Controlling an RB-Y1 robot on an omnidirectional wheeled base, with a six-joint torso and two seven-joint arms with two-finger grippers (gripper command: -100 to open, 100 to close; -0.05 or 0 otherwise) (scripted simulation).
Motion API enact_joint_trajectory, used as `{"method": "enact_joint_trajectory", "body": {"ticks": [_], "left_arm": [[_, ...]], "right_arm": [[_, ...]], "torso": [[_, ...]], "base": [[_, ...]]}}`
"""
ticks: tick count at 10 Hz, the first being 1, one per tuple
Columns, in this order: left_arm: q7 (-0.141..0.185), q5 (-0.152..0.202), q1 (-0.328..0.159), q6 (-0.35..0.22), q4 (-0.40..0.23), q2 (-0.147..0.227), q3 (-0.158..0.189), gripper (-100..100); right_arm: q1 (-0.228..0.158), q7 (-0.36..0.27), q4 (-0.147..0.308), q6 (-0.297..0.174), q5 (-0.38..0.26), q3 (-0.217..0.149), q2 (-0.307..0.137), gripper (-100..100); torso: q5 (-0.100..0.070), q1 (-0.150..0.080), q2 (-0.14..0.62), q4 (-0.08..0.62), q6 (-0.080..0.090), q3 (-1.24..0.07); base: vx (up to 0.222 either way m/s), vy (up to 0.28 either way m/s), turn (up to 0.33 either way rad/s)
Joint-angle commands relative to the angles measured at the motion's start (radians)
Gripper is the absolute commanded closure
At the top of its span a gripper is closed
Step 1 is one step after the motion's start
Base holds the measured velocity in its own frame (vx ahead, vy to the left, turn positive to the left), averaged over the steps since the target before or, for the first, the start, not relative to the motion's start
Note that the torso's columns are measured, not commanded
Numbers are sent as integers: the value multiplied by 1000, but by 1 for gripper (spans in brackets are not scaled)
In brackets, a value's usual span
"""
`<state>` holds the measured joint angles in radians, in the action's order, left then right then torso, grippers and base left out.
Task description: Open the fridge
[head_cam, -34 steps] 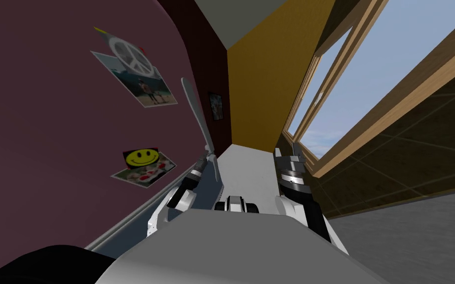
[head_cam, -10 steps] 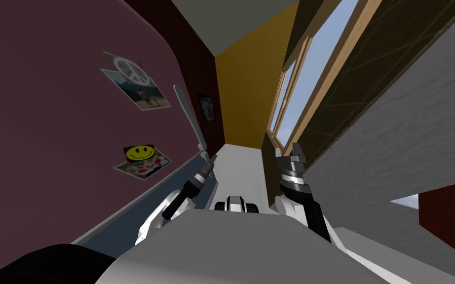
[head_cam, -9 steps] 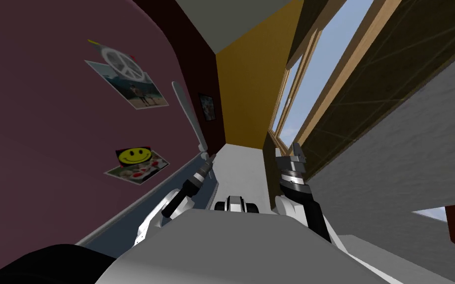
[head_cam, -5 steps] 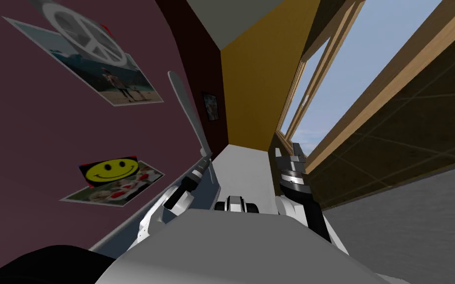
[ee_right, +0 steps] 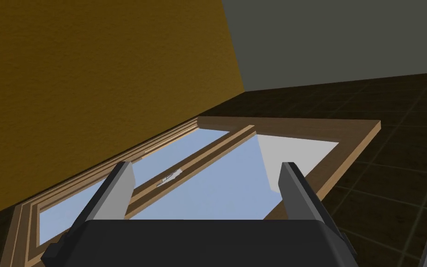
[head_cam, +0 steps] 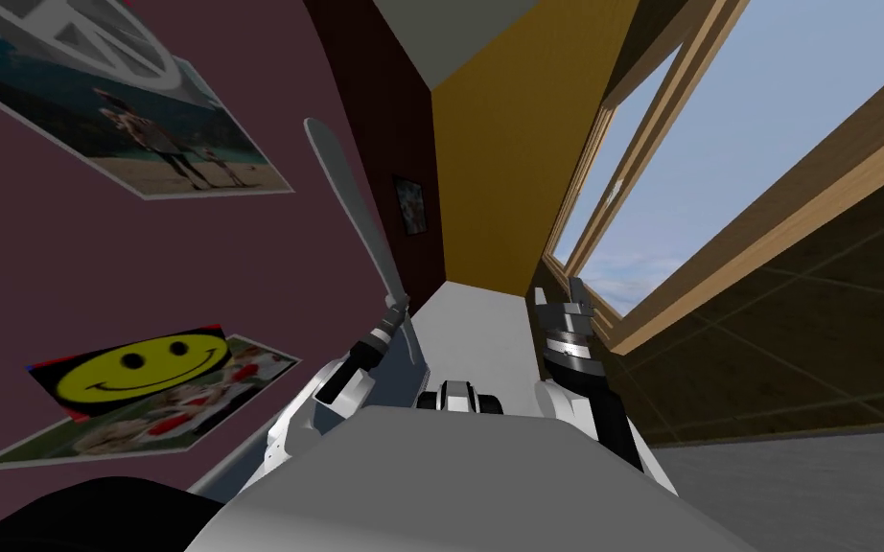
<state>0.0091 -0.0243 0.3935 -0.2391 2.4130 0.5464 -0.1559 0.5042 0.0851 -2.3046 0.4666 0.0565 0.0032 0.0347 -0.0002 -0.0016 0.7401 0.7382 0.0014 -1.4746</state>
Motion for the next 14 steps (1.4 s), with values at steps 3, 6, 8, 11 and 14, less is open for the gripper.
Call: {"method": "enact_joint_trajectory", "body": {"ticks": [3, 6, 8, 11, 14], "left_arm": [[-4, 6, 34, 50, 60, 78, -88, 100], [-7, 10, 54, 80, 96, 125, -140, 100], [-8, 13, 67, 100, 119, 156, -175, 100], [-6, 23, 78, 128, 110, 204, -194, 100], [-5, 32, 84, 173, 125, 254, -215, 100]], "right_arm": [[-1, 0, 0, 0, 0, 0, 0, 0], [0, 0, 0, 0, 0, 0, 0, 0], [-1, 0, 0, 0, 0, 0, 0, 0], [0, 0, 0, 0, 0, 0, 0, 0], [-1, 0, 0, 0, 0, 0, 0, 0]], "torso": [[-3, -5, 16, 7, -3, 9], [-2, 5, 6, 9, -4, 1], [-2, 2, 9, 8, -4, 4], [-1, 3, 7, 5, -3, 2], [0, 8, 11, 8, -6, 5]], "base": [[-275, -129, -156], [-209, -115, -102], [-218, -109, -116], [-174, -73, -87], [-203, -59, -80]]}}
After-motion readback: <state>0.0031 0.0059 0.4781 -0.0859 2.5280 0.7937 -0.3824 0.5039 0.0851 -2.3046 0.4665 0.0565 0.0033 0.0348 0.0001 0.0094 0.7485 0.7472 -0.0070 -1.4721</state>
